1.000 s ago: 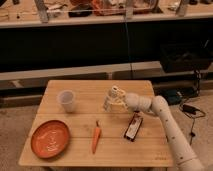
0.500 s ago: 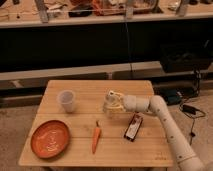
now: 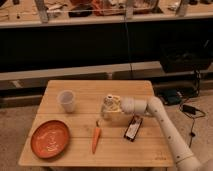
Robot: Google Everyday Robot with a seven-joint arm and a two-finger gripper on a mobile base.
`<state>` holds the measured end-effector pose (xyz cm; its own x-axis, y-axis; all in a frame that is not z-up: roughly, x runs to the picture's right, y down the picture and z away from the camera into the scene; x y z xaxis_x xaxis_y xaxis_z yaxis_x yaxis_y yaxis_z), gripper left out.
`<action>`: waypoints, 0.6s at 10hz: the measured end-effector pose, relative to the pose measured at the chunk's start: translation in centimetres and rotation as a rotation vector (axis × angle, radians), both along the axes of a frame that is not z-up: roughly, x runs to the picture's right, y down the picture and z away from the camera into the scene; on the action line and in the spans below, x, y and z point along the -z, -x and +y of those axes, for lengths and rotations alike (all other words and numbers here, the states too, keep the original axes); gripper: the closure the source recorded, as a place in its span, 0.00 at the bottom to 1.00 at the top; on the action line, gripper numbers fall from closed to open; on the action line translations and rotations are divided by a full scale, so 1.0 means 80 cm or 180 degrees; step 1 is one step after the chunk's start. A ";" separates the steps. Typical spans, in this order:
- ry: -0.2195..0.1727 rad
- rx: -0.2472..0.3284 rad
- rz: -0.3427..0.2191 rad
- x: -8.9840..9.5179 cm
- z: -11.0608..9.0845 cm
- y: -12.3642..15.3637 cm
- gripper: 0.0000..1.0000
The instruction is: Stand the bottle upright
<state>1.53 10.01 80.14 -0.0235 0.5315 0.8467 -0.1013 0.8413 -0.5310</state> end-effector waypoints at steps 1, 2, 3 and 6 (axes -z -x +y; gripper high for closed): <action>0.0015 -0.0007 -0.0032 0.000 0.002 0.000 0.20; 0.0017 -0.0004 -0.0055 0.000 0.003 0.001 0.20; 0.0008 0.0002 -0.0067 0.002 0.003 0.001 0.20; -0.0039 0.0071 -0.0015 0.001 0.002 -0.007 0.20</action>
<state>2.07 10.15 80.07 -0.0158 0.5216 0.8530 -0.0801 0.8497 -0.5211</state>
